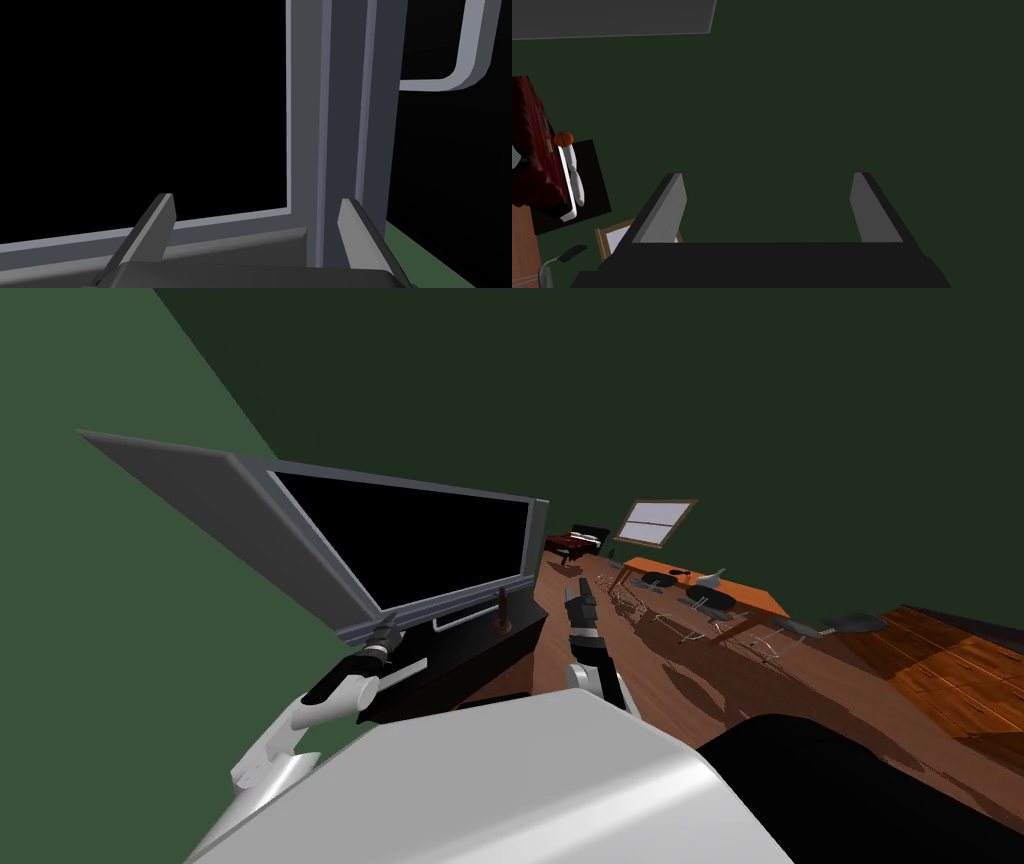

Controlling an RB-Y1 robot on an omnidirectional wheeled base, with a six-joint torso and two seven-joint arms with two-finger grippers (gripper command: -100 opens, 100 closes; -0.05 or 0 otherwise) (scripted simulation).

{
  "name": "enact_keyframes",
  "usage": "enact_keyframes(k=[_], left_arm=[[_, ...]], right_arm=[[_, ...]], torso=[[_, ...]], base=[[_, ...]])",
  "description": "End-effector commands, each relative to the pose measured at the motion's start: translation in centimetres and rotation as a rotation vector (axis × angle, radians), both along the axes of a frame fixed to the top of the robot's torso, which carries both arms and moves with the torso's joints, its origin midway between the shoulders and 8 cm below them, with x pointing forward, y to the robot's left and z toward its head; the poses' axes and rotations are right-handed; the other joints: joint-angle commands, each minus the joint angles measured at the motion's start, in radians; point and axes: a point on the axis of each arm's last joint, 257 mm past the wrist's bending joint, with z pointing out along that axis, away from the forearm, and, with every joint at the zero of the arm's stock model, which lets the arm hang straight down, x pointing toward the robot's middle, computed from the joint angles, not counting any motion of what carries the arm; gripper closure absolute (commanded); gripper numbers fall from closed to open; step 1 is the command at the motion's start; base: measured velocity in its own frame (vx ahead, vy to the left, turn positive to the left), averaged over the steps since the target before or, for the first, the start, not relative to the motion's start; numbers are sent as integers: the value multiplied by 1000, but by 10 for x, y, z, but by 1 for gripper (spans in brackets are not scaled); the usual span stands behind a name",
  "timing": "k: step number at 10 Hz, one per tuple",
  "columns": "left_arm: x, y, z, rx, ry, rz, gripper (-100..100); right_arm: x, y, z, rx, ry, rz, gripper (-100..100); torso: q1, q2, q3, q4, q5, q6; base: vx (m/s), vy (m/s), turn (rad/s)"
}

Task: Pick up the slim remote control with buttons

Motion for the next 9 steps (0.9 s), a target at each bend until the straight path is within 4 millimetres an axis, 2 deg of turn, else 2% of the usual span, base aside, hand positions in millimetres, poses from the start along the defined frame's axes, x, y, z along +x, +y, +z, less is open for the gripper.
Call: enact_keyframes(k=[1, 4, 9], left_arm=[[-3, 9, -22, -18, 62, 18, -100], [-6, 29, -56, -69, 174, 51, -100], [-30, 58, -119, -138, 354, 116, -100]], right_arm=[[0, 0, 0, 0, 0, 0, 0], [0, 0, 0, 0, 0, 0, 0], [0, 0, 0, 0, 0, 0, 0]], torso=[[0, 0, 0, 0, 0, 0], [0, 0, 0, 0, 0, -1], [1, 1, 0, 0, 0, 0]], base=[[-11, -16, -106], [-11, -23, -169], [-15, -11, -154]])
